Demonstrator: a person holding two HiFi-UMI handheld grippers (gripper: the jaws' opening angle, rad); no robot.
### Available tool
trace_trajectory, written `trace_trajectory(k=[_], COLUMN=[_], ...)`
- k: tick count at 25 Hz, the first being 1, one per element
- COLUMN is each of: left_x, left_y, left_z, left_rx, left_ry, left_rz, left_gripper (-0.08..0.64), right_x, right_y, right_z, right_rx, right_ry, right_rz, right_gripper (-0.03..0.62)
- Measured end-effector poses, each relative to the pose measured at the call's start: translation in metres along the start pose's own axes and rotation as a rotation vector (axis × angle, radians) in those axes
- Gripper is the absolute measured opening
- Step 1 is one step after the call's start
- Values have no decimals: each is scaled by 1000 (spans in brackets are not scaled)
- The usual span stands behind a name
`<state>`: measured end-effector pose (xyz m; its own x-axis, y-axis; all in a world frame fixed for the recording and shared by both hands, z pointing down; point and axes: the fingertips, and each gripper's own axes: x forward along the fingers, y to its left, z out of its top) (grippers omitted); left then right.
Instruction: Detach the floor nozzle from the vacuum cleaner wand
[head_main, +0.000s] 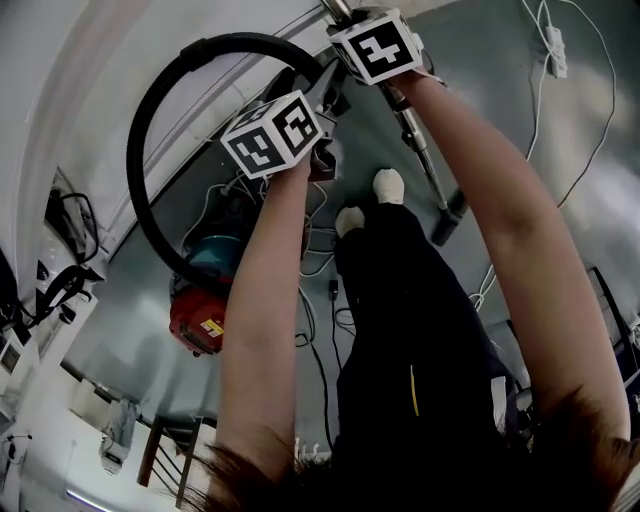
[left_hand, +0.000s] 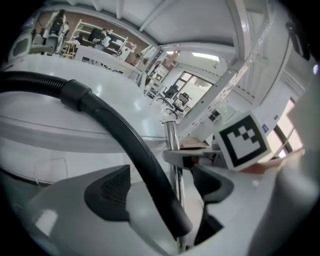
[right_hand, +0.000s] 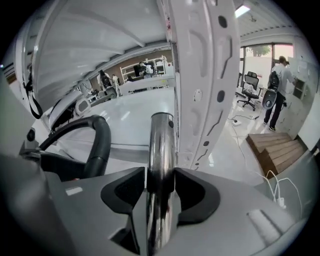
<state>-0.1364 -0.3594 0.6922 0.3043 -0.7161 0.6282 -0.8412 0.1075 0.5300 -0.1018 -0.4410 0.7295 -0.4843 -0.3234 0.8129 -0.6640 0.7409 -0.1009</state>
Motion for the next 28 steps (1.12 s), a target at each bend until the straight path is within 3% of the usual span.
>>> trace_trajectory(k=[3,6,8,11,14,16,18,21,28], left_x=[-3,-14,-24,-41,-62,-76,-88,-103,-129], left_y=[1,14,19,13,3,-2,-9,-32,-83], left_z=[2,4,2,-1,-2,-4,-5,-5,-6], left_rx=[40,-15,-43,15,65,50,24,30,199], left_ry=[5,-36,-47,-46,-62,-74,-89,-100,-106], left_rz=[22,86,114,122,111,106,89,38,-33], left_gripper=[403,405,397,304,94,24,11,11,11], right_x=[-14,-32,-49,-74,-95,-107,-121,-147,-197], right_y=[8,9,5,3,7,14,22,38,67], right_z=[6,6,0,-12,-26,-36,-43,-48,-50], right_rx=[15,53,88,101,157,202,219,224,285], right_ry=[-50,-93,-128,-161,-159,-158,-158,-174,-250], right_rz=[48,63,52,26,13,10,4,7,3], right_gripper=[249,298,291,229,148,83,11,-2,-3])
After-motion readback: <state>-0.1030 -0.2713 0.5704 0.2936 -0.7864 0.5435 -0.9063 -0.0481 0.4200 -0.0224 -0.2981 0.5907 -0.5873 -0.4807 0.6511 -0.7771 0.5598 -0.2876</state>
